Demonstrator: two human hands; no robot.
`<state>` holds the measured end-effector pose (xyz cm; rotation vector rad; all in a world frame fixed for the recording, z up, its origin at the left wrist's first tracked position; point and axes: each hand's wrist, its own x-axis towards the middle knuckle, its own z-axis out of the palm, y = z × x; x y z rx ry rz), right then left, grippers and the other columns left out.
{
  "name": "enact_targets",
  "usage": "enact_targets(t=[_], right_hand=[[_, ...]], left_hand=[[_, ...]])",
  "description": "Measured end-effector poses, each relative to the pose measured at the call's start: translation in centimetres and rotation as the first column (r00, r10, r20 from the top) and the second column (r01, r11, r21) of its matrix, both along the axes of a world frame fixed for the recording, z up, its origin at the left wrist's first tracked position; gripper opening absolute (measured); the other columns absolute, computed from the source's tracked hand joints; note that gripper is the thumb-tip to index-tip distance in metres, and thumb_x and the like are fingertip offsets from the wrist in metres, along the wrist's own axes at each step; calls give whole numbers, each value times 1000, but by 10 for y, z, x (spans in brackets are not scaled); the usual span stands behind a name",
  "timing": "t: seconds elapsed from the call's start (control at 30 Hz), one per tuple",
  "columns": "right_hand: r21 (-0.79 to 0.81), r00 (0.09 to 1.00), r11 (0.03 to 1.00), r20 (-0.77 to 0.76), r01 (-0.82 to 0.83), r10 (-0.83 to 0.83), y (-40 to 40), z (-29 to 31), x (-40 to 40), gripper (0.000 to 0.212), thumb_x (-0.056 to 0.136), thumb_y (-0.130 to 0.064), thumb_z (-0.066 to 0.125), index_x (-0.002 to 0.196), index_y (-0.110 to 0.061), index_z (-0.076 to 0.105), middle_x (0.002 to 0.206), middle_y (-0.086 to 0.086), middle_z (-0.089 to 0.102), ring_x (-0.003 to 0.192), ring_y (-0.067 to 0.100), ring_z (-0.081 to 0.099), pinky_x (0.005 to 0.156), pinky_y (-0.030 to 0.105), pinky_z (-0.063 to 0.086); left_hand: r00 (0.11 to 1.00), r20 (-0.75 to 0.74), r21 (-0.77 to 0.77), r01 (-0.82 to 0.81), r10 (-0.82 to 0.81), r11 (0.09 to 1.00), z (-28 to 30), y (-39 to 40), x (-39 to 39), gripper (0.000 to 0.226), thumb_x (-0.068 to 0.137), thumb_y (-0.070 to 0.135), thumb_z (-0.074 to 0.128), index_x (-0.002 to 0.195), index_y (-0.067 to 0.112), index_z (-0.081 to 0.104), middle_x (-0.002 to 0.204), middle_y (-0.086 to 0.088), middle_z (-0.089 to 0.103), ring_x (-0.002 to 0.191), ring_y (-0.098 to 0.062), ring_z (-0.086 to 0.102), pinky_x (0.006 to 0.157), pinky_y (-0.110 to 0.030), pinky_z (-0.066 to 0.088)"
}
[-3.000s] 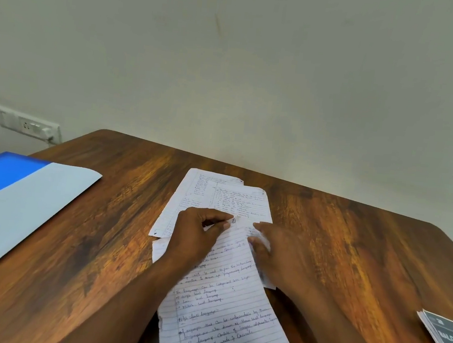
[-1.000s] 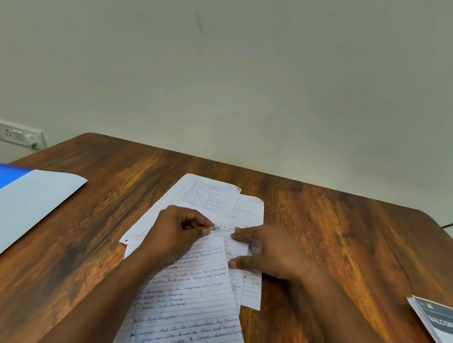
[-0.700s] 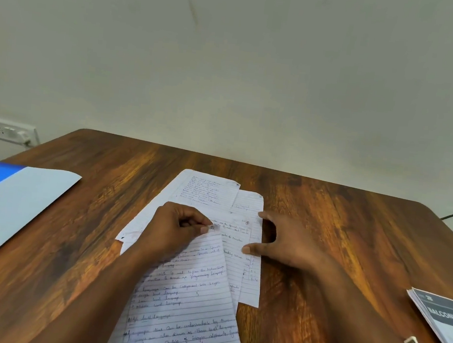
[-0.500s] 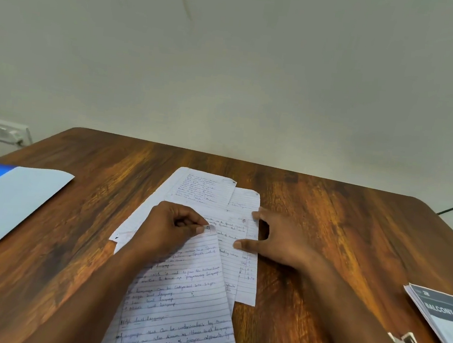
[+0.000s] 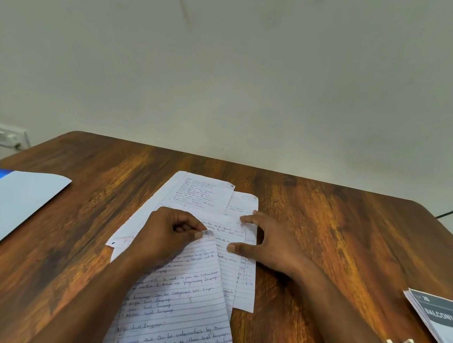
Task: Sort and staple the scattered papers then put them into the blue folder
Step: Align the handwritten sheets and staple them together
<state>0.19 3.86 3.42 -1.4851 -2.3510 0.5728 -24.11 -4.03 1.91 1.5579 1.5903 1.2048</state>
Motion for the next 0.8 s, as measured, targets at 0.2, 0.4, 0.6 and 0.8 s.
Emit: enact_targets(t=[0.2, 0.4, 0.6, 0.8], right_hand=[[33, 979, 992, 171, -119, 111, 5, 3, -20, 104, 77, -93, 25, 164, -37, 19, 174, -9, 2, 160, 16, 6, 127, 56, 6], [20, 952, 981, 244, -194, 183, 7, -7, -43, 88, 93, -83, 14, 165, -33, 14, 173, -12, 2, 160, 12, -1, 125, 58, -6], [41, 942, 977, 276, -207, 189, -7, -7, -32, 88, 91, -85, 15, 164, -36, 17, 173, -11, 6, 160, 13, 3, 125, 59, 0], [84, 926, 964, 307, -254, 217, -27, -6, -17, 83, 95, -82, 26, 164, -37, 18, 173, -11, 7, 160, 13, 5, 127, 60, 3]], left_hand=[[999, -41, -12, -1, 1, 1000, -2, 3, -2, 13, 90, 14, 81, 92, 27, 84, 82, 9, 79, 68, -2, 68, 63, -16, 51], [999, -47, -13, -2, 1, 1000, 0, 2, -4, 14, 90, 13, 81, 91, 27, 84, 81, 9, 79, 69, -2, 70, 64, -17, 52], [997, -69, -4, -44, 43, 999, 4, 1, -9, 14, 90, 14, 81, 88, 28, 84, 83, 13, 79, 74, -3, 70, 64, -16, 52], [987, -150, 33, -50, 54, 998, 3, -1, -4, 18, 92, 17, 79, 89, 34, 82, 89, 22, 77, 89, 0, 70, 78, -23, 53]])
